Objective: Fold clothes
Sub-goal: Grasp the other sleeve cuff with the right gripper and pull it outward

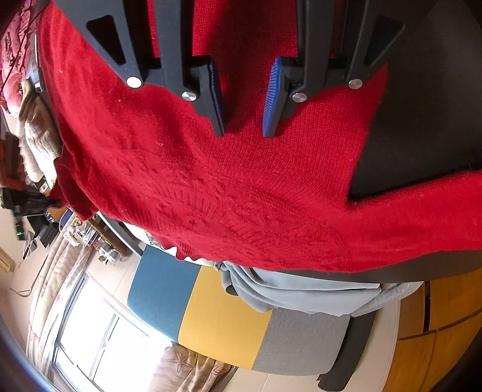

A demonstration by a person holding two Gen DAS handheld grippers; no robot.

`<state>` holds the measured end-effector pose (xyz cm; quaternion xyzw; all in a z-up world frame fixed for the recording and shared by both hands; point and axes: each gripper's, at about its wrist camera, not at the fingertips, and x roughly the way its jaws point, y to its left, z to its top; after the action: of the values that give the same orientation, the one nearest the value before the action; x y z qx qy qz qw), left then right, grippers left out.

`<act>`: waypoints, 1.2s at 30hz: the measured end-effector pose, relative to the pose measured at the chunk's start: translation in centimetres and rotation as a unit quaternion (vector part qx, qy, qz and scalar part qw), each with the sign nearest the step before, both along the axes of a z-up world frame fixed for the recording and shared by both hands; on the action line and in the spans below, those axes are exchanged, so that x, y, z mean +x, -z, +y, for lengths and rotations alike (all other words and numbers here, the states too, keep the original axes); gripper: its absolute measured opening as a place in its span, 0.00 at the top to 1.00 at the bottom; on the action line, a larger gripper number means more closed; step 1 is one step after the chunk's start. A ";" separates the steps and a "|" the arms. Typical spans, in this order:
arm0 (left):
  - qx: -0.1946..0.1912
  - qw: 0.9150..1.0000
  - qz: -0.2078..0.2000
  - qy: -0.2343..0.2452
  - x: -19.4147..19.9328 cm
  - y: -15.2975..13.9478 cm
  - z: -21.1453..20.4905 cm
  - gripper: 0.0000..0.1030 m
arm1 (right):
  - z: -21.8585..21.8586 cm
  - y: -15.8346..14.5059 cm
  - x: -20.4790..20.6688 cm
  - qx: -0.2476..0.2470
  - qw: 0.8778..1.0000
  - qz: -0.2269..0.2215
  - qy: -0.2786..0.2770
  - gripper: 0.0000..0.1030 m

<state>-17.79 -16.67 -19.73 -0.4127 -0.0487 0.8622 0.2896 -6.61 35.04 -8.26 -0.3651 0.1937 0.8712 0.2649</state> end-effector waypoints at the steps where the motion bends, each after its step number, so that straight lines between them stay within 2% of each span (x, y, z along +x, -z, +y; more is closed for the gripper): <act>1: 0.002 1.000 -0.001 0.000 0.0 0.0 0.0 0.76 | 0.2 -1.8 1.0 0.018 1.000 0.011 0.007 0.92; 5: 0.005 1.000 -0.003 0.000 -0.1 0.0 -0.1 0.76 | 2.0 -7.8 4.8 0.091 0.994 0.037 0.053 0.93; 9: 0.003 1.000 -0.001 0.000 -0.2 0.0 0.0 0.76 | 4.5 -10.5 9.4 0.136 0.983 0.038 0.116 0.93; 12: -0.001 1.000 0.001 0.000 -0.2 0.0 0.2 0.76 | 7.4 -9.5 12.2 0.123 0.978 0.027 0.169 0.93; 17: -0.006 1.000 0.003 -0.002 0.1 0.0 0.3 0.76 | 12.3 -3.0 15.6 0.041 0.965 -0.014 0.258 0.93; 19: -0.007 1.000 0.004 -0.003 0.3 0.0 0.4 0.76 | 12.9 -1.4 17.3 0.024 0.959 -0.019 0.281 0.92; 22: -0.010 1.000 0.005 -0.003 0.4 0.0 0.5 0.76 | 12.4 -1.7 18.7 0.031 0.953 -0.015 0.302 0.84; 24: -0.010 1.000 0.005 -0.004 0.4 0.0 0.5 0.76 | 11.0 -3.3 19.0 0.057 0.949 -0.006 0.311 0.68; 26: -0.013 1.000 0.006 -0.004 0.5 0.0 0.5 0.76 | 7.1 -5.7 18.5 0.126 0.945 0.027 0.302 0.66; 27: -0.015 1.000 0.007 -0.005 0.6 0.0 0.6 0.76 | 4.9 -6.7 17.9 0.155 0.945 0.039 0.284 0.56; 29: -0.029 0.999 0.012 -0.006 0.8 -0.1 0.9 0.76 | -0.3 -6.7 14.4 0.172 0.969 0.040 0.171 0.40; 31: -0.053 0.998 0.020 -0.007 1.2 -0.4 1.5 0.75 | -4.3 -4.0 10.1 0.136 0.989 0.013 0.056 0.39; 32: -0.065 0.998 0.024 -0.008 1.3 -0.5 1.9 0.74 | -6.1 -2.7 8.1 0.117 0.993 -0.001 0.003 0.44; 33: -0.078 0.997 0.028 -0.007 1.5 -0.6 2.2 0.74 | -7.3 -1.0 6.3 0.091 0.995 -0.017 -0.033 0.65; 34: -0.088 0.996 0.030 -0.006 1.6 -0.7 2.3 0.73 | -8.7 1.3 4.5 0.059 0.995 -0.041 -0.065 0.78; 35: -0.098 0.995 0.031 -0.005 1.8 -0.8 2.4 0.73 | -10.1 3.6 2.7 0.028 0.993 -0.065 -0.097 0.87; 36: -0.103 0.994 0.032 -0.002 1.9 -0.9 2.4 0.73 | -11.3 5.7 1.2 0.006 0.988 -0.089 -0.123 0.86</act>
<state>-15.87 -14.31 -18.87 -0.4122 0.0489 0.8762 0.2450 -5.39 23.75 -13.95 -0.4606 0.1183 0.8623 0.1742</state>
